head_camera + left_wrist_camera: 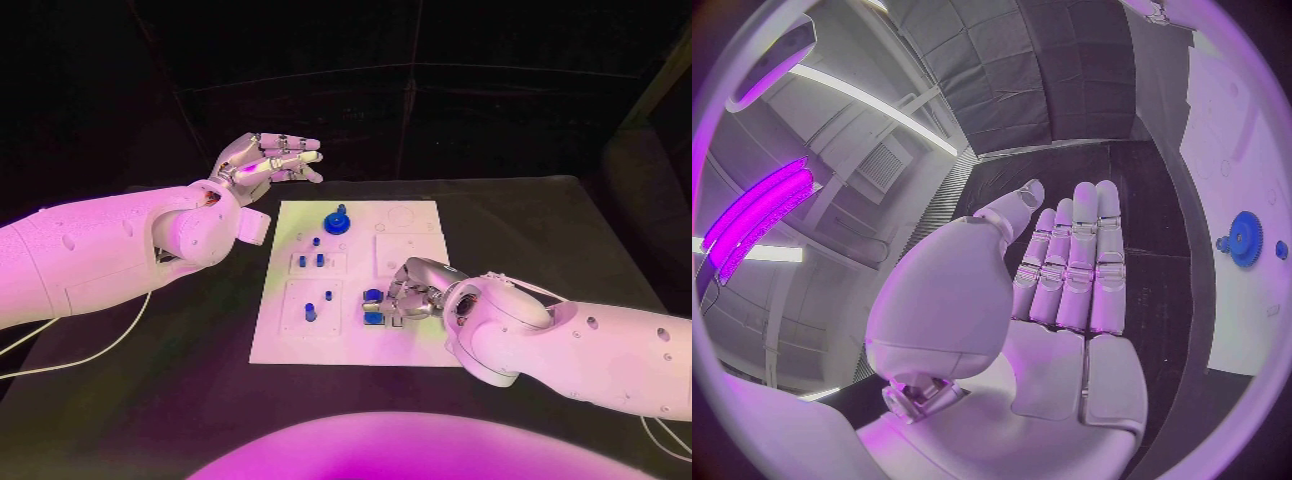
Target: Assemble the parts on the task board
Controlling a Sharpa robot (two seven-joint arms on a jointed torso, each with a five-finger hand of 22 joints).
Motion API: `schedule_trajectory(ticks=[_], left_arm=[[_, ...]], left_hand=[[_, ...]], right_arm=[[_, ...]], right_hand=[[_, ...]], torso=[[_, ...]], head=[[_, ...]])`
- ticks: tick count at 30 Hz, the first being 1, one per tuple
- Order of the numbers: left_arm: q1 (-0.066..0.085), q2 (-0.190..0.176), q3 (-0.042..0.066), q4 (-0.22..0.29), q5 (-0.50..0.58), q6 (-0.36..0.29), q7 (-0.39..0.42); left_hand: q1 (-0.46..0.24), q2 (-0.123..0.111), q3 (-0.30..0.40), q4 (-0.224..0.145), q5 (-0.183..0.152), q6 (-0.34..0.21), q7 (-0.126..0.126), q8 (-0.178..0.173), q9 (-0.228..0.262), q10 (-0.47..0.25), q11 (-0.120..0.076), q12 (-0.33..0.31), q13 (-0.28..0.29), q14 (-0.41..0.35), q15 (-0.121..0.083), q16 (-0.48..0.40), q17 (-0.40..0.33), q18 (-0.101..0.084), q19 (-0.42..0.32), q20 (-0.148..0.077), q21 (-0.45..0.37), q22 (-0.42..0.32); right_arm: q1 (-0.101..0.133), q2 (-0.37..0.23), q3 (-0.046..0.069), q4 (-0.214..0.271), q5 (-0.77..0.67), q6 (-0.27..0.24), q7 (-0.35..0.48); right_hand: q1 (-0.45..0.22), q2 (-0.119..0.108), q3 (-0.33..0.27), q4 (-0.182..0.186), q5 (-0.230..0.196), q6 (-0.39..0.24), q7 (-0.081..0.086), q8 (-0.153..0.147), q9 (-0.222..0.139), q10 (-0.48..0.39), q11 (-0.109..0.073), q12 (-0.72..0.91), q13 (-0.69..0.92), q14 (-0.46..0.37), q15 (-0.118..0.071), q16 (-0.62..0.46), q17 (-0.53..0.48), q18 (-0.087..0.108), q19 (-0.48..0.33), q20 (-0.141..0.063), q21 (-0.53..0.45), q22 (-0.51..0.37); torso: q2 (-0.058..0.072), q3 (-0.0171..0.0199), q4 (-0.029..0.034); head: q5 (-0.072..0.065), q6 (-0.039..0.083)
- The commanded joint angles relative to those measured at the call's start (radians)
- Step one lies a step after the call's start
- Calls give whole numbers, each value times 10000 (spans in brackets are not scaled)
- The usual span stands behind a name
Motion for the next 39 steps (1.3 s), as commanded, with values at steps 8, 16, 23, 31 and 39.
schedule_trajectory(ticks=[8, 16, 23, 31, 39], left_arm=[[15, -22, 7, 8, 19, 44, 75], [14, -8, 7, 8, 19, 71, 58], [14, -27, 7, 17, 19, 83, 31], [15, -68, 7, 32, 20, 87, 23], [15, -93, 7, 41, 20, 90, 21]], left_hand=[[41, -7, -56, -29, -27, -63, 6, 42, 10, -66, -31, 57, -11, 50, 33, -48, -12, 86, 55, 21, -37, -14], [45, -6, -59, -33, -27, -68, 7, 47, 10, -70, -30, 65, -11, 52, 33, -50, -17, 86, 57, 21, -39, -19], [41, -5, -62, -31, -28, -69, 8, 48, 10, -72, -29, 68, -11, 53, 34, -50, -19, 86, 57, 22, -40, -21], [45, 2, -59, -32, -26, -70, 7, 51, 11, -73, -30, 71, -10, 54, 33, -51, -21, 87, 58, 22, -41, -23], [45, 2, -59, -32, -26, -70, 7, 51, 11, -73, -30, 71, -10, 54, 33, -51, -21, 87, 58, 22, -41, -23]], right_arm=[[13, -271, 4, 352, -654, 119, 515], [13, -87, 6, 139, -707, 469, 295], [13, 36, 6, -45, -668, 662, 237], [13, 46, 6, -48, -660, 804, 263], [13, -55, 5, 34, -659, 703, 296]], right_hand=[[1602, 364, 271, -487, 1139, -60, -8, -24, 79, 339, -49, -79, 1314, 979, -50, 24, 2242, 12, -21, -8, -57, -3], [1959, 728, 352, -621, 1313, 5, -24, 25, 121, 342, -63, -87, 1323, 971, -62, 8, 2204, 19, -40, -14, -84, -37], [2017, 863, 350, -637, 1413, 50, -37, 61, 149, 356, -72, -67, 1348, 970, -67, 6, 2199, 20, -45, -18, -92, -44], [2248, 837, 300, -825, 1408, 74, -60, 98, 188, 372, -95, -46, 1377, 971, -86, 7, 2204, 20, -42, -32, -94, -35], [2444, 800, 248, -1002, 1328, 71, -67, 113, 216, 376, -104, -44, 1388, 971, -94, 5, 2201, 19, -43, -43, -99, -34]], torso=[[-8, -6, -5], [2, -12, 22], [20, -7, 3], [16, -6, -12], [-7, -10, -7]], head=[[-6, -40], [-52, -33], [-26, -70], [5, -119], [-23, -153]])
